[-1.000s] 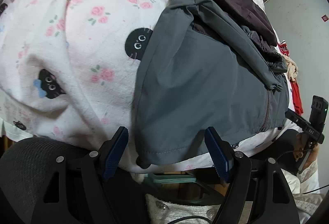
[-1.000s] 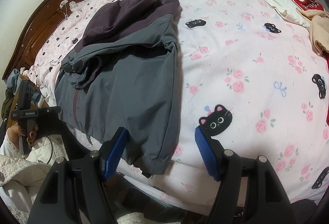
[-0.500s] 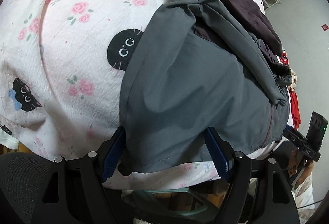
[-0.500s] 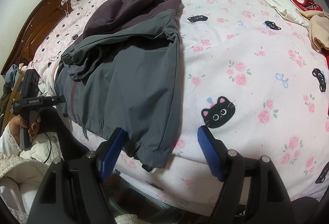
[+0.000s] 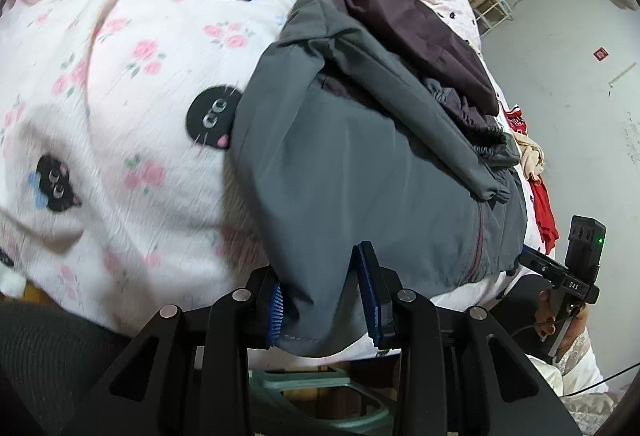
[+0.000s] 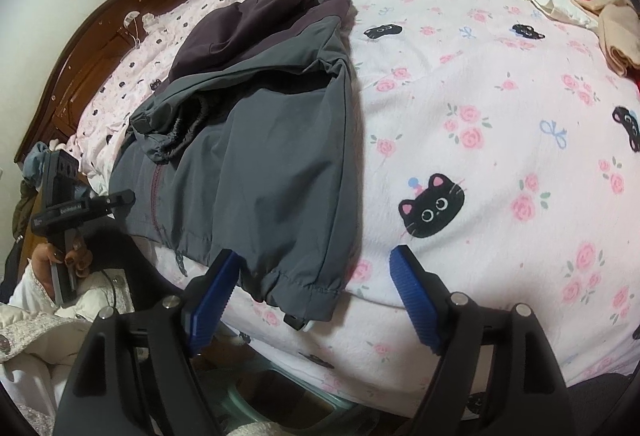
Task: Fold clothes
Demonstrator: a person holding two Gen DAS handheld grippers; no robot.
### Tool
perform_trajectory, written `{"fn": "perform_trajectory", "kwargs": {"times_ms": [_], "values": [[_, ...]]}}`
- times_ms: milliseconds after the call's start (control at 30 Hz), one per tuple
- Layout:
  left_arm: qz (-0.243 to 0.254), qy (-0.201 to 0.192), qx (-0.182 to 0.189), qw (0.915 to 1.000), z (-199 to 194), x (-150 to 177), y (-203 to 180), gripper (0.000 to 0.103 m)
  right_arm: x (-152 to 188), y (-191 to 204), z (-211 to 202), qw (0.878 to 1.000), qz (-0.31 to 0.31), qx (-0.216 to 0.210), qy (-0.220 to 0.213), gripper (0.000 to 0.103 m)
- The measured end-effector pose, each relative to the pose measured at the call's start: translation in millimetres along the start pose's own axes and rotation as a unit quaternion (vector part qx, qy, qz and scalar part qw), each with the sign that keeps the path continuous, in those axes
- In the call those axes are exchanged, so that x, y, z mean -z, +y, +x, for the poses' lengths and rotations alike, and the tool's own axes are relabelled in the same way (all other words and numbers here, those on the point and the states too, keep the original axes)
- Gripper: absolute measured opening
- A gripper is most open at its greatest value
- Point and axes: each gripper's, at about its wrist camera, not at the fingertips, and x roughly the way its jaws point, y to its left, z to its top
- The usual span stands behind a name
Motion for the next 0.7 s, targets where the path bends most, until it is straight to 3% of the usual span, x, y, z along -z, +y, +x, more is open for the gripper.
{"fn": "perform_trajectory", "kwargs": {"times_ms": [433, 567, 700], "values": [[-0.009, 0.001, -0.015, 0.9998, -5.4, 3.7, 1.6, 0.029, 3.0, -1.2, 3.1, 1.0, 0.004, -0.016, 0.003, 0.08], [0.001, -0.003, -0.006, 1.0, -6.0, 4.7, -2.8, 0.013, 3.8, 1.0, 4.0, 1.0, 0.005, -0.01, -0.003, 0.08], [0.0, -0.003, 0.005, 1.0, -8.0, 5.5, -3.2, 0.009, 5.2, 3.6, 4.6, 1.0, 0.001, 0.001, -0.007, 0.079]]}}
